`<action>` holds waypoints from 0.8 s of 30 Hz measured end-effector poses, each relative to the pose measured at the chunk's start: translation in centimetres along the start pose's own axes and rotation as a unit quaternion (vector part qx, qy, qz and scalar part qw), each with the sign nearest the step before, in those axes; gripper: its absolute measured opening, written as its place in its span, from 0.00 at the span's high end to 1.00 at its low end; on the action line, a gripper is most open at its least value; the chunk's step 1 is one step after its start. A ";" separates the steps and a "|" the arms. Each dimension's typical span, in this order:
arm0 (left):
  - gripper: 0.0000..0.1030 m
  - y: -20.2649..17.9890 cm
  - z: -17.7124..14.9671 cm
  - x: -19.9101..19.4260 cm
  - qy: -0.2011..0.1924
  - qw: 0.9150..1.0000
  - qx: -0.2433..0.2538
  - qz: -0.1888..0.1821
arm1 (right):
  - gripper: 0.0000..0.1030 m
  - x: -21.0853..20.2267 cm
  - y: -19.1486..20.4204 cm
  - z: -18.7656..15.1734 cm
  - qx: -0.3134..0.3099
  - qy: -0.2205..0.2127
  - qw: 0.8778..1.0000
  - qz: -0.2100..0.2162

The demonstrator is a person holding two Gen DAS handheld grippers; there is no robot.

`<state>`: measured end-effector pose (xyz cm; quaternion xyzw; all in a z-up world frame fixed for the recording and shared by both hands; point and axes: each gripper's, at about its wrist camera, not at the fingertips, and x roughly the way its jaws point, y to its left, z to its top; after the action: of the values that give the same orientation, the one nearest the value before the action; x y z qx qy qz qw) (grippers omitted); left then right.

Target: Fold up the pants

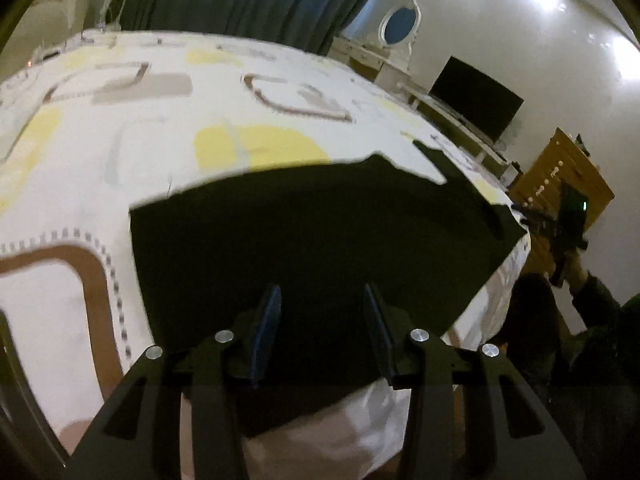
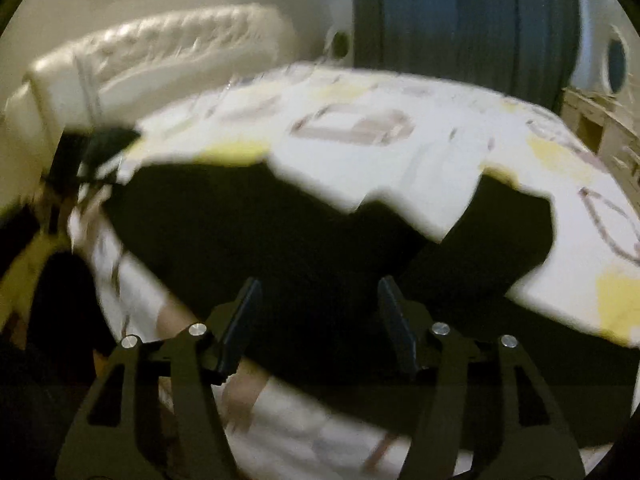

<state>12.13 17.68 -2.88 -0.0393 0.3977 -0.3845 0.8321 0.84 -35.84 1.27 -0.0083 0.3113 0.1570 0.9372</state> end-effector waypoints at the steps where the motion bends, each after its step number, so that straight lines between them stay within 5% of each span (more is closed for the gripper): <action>1: 0.56 -0.6 0.7 0.2 -0.007 1.000 0.003 0.008 | 0.41 0.5 -1.3 1.7 0.014 0.004 1.000 -0.012; 5: 0.47 -1.8 2.8 2.2 -0.022 1.000 -0.005 0.006 | 0.41 6.1 -7.0 8.7 0.035 0.055 0.991 -0.119; 9: 0.47 -2.1 3.5 4.4 -0.018 1.000 -0.013 -0.007 | 0.47 15.3 -13.8 12.4 0.104 0.145 0.974 -0.142; 14: 0.39 -0.9 2.8 6.4 -0.003 0.999 -0.047 0.010 | 0.51 22.2 -17.5 12.6 0.135 0.213 0.950 -0.183; 18: 0.36 0.2 2.4 6.2 -0.022 0.997 -0.077 -0.010 | 0.51 25.7 -18.3 12.2 0.124 0.255 0.935 -0.215; 24: 0.34 0.1 2.4 6.5 -0.018 0.997 -0.075 -0.012 | 0.51 27.3 -19.4 12.1 0.144 0.268 0.925 -0.227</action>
<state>16.38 12.82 -5.39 -0.1133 0.4097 -0.3632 0.8291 34.31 -44.98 -6.58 0.0140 0.5600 -0.1148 0.8204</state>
